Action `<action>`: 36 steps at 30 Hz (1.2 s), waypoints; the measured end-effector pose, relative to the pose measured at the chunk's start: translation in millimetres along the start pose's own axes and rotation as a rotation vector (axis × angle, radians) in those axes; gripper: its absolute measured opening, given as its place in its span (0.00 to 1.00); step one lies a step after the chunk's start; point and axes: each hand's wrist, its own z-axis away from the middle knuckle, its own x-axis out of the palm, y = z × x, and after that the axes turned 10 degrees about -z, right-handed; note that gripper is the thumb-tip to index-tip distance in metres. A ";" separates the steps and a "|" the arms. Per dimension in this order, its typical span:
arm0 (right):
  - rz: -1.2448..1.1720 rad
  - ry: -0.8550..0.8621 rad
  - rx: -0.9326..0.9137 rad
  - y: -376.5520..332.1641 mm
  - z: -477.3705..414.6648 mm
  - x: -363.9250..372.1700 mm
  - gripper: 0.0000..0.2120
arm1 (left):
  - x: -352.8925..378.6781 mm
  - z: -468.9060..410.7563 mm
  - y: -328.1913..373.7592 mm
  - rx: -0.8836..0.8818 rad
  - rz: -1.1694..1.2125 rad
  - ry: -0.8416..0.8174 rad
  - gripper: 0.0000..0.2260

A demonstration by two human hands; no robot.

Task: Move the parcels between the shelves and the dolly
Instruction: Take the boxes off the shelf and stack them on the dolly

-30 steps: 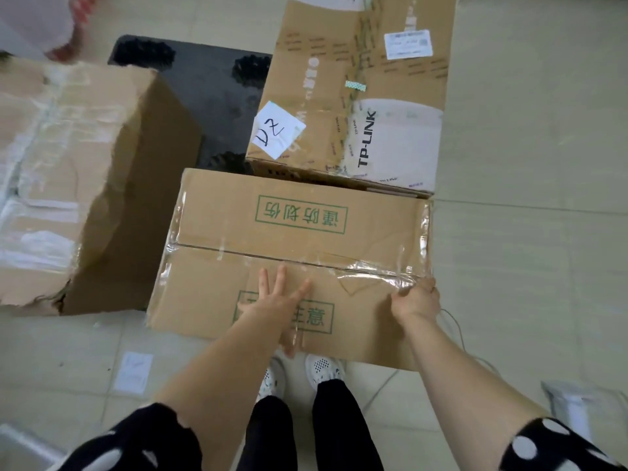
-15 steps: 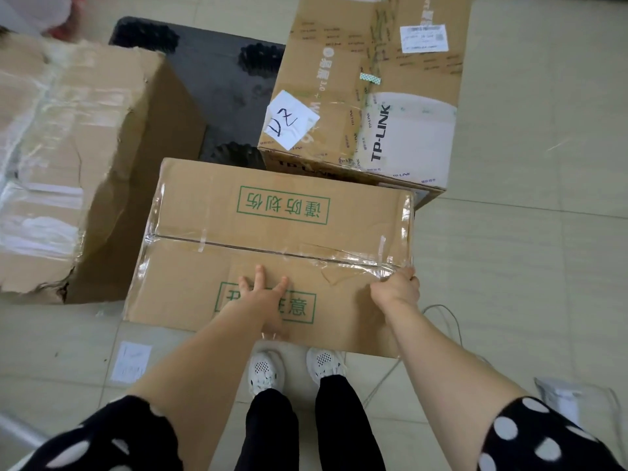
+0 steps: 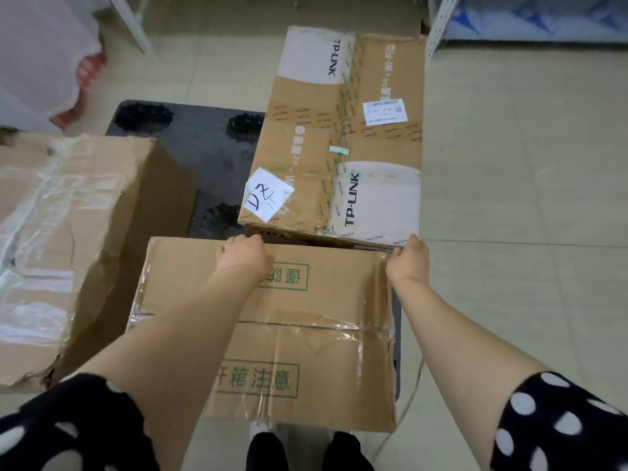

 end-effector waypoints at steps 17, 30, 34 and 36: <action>0.073 0.192 0.147 0.5 -83.5 21.0 0.13 | -4.4 -136.1 3.6 -0.269 0.458 -0.052 0.25; 0.061 0.183 -0.005 -19.3 -78.5 37.5 0.10 | -9.3 -142.3 -15.2 -0.247 0.398 -0.011 0.12; 0.039 0.160 -0.019 -16.9 -68.9 43.6 0.10 | -2.4 -131.8 -25.1 -0.261 0.389 -0.036 0.11; 0.024 0.149 -0.019 -14.2 -63.9 45.1 0.10 | 0.8 -127.0 -27.2 -0.266 0.392 -0.041 0.11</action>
